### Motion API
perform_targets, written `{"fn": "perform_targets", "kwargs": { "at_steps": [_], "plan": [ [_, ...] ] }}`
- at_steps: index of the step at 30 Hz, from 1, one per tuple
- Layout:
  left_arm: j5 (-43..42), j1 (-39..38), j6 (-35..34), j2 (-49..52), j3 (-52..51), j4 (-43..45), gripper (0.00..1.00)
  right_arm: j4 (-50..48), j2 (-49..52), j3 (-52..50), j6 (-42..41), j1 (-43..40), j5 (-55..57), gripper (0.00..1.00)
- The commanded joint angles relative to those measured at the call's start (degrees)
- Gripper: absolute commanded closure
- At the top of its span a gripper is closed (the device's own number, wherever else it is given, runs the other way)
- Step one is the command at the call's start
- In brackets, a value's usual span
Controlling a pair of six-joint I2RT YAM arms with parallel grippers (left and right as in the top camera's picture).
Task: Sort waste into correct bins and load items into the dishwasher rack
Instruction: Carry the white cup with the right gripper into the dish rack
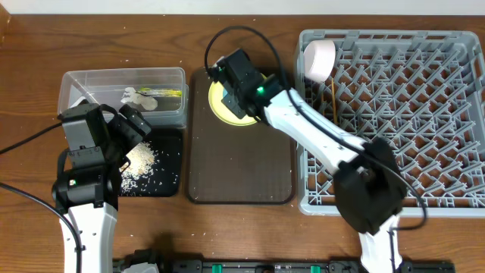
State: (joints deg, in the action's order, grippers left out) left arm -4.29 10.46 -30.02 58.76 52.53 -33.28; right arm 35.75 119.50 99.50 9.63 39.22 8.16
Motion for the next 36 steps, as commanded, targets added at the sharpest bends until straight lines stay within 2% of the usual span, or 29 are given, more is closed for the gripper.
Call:
{"fn": "perform_targets", "kwargs": {
  "at_steps": [1, 8, 17, 20, 24, 29, 36],
  "plan": [
    [0.3, 0.3, 0.1, 0.1, 1.2, -0.2, 0.07, 1.5, -9.3, 0.3, -5.3, -1.5, -1.5, 0.99],
    [0.3, 0.3, 0.1, 0.1, 1.2, -0.2, 0.07, 10.2, -18.0, 0.3, -11.2, -8.9, -15.4, 0.99],
    [0.3, 0.3, 0.1, 0.1, 1.2, -0.2, 0.07, 20.9, -19.3, -0.8, -11.0, -24.8, -41.6, 0.99],
    [0.3, 0.3, 0.1, 0.1, 1.2, -0.2, 0.07, 20.9, -19.3, -2.6, -9.2, -28.6, -50.3, 0.99],
    [0.3, 0.3, 0.1, 0.1, 1.2, -0.2, 0.07, 20.8, -19.3, -4.9, -8.3, -32.3, -55.9, 0.99],
    [0.3, 0.3, 0.1, 0.1, 1.2, -0.2, 0.07, 18.3, -19.2, -9.2, -7.6, -34.8, -58.4, 0.99],
    [0.3, 0.3, 0.1, 0.1, 1.2, -0.2, 0.07, 8.9, -19.1, -18.6, -8.6, -35.4, -62.9, 0.99]
  ]
}}
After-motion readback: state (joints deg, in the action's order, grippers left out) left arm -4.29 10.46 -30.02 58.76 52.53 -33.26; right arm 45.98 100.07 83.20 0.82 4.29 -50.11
